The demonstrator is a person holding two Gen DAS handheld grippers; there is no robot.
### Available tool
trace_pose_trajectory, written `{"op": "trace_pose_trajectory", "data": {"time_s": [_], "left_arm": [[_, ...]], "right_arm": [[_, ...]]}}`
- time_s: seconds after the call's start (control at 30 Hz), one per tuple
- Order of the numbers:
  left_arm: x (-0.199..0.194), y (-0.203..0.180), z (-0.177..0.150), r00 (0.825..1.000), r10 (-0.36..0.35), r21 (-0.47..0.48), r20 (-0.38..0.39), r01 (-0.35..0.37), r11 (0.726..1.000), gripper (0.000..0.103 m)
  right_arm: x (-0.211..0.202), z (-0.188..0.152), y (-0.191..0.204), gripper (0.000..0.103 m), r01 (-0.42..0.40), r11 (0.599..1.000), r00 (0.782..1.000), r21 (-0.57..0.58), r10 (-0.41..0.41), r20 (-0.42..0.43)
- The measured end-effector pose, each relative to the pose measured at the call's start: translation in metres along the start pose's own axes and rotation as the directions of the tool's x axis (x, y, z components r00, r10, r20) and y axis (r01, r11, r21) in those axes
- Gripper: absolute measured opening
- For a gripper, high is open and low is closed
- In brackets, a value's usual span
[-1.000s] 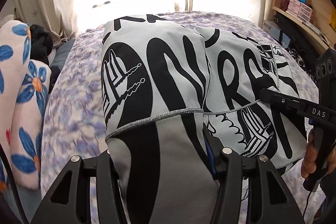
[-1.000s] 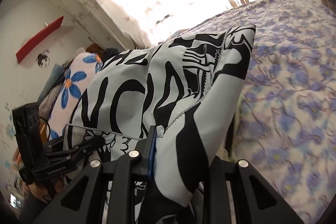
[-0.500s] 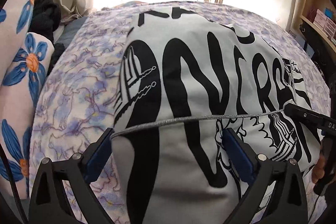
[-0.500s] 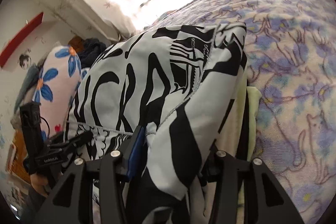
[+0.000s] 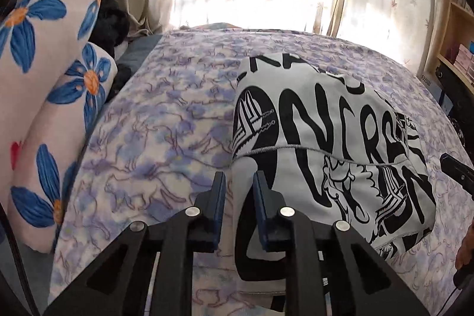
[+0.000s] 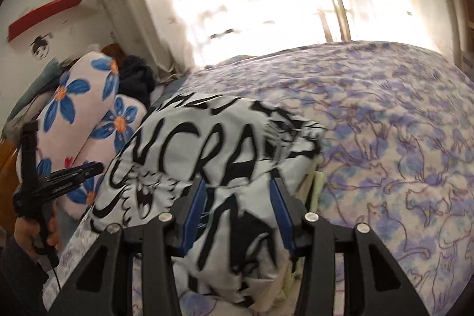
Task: Fold large clothes
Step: 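Place the folded jacket on top of the folded fleece garment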
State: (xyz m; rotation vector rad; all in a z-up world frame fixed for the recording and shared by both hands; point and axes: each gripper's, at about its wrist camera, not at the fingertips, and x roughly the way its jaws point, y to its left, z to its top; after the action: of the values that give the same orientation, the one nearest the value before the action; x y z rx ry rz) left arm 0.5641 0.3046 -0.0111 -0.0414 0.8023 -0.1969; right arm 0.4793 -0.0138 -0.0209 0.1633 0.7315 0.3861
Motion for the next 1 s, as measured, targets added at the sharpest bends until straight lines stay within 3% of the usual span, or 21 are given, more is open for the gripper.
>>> {"op": "trace_pose_trajectory", "data": {"time_s": [0.17,0.23,0.37,0.57,0.63,0.7,0.77,0.83,0.9,1.0], "left_arm": [[0.013,-0.008,-0.019,0.996,0.087,0.036,-0.004,-0.087,0.996,0.015],[0.025,-0.011,-0.026,0.99,0.137,0.063,-0.038,-0.135,0.989,0.013],[0.032,-0.021,-0.033,0.986,0.164,0.08,-0.036,-0.161,0.984,0.004],[0.018,-0.033,-0.03,0.973,0.228,0.083,-0.017,-0.226,0.971,0.006],[0.006,-0.033,-0.032,0.977,0.21,0.065,-0.033,-0.208,0.976,0.01],[-0.01,-0.038,-0.034,0.983,0.175,0.052,-0.056,-0.173,0.984,0.023],[-0.032,-0.046,-0.038,0.985,0.167,0.05,-0.047,-0.164,0.985,0.029],[-0.062,-0.058,-0.041,0.986,0.162,0.05,-0.025,-0.161,0.986,0.044],[-0.094,-0.071,-0.045,0.987,0.162,0.046,0.001,-0.162,0.986,0.066],[-0.146,-0.091,-0.05,0.99,0.134,0.045,0.035,-0.135,0.99,0.067]], "right_arm": [[0.029,-0.021,0.007,0.023,0.076,0.995,0.99,-0.063,-0.083,-0.112],[0.042,-0.031,-0.002,0.008,0.113,0.991,0.98,-0.077,-0.124,-0.158],[0.047,-0.038,-0.008,0.007,0.111,0.991,0.978,-0.068,-0.121,-0.169],[0.03,-0.033,-0.004,0.008,0.119,0.992,0.976,-0.051,-0.126,-0.179],[0.012,-0.032,-0.005,0.008,0.103,0.994,0.978,-0.025,-0.106,-0.181],[-0.009,-0.031,-0.002,0.008,0.089,0.996,0.979,-0.02,-0.091,-0.182],[-0.034,-0.029,0.004,0.008,0.092,0.995,0.982,-0.037,-0.097,-0.163],[-0.063,-0.027,0.01,0.008,0.089,0.995,0.984,-0.047,-0.095,-0.149],[-0.093,-0.024,0.016,0.008,0.069,0.997,0.987,-0.037,-0.074,-0.141],[-0.144,-0.02,0.029,0.011,0.051,0.998,0.992,-0.04,-0.055,-0.113]]}}
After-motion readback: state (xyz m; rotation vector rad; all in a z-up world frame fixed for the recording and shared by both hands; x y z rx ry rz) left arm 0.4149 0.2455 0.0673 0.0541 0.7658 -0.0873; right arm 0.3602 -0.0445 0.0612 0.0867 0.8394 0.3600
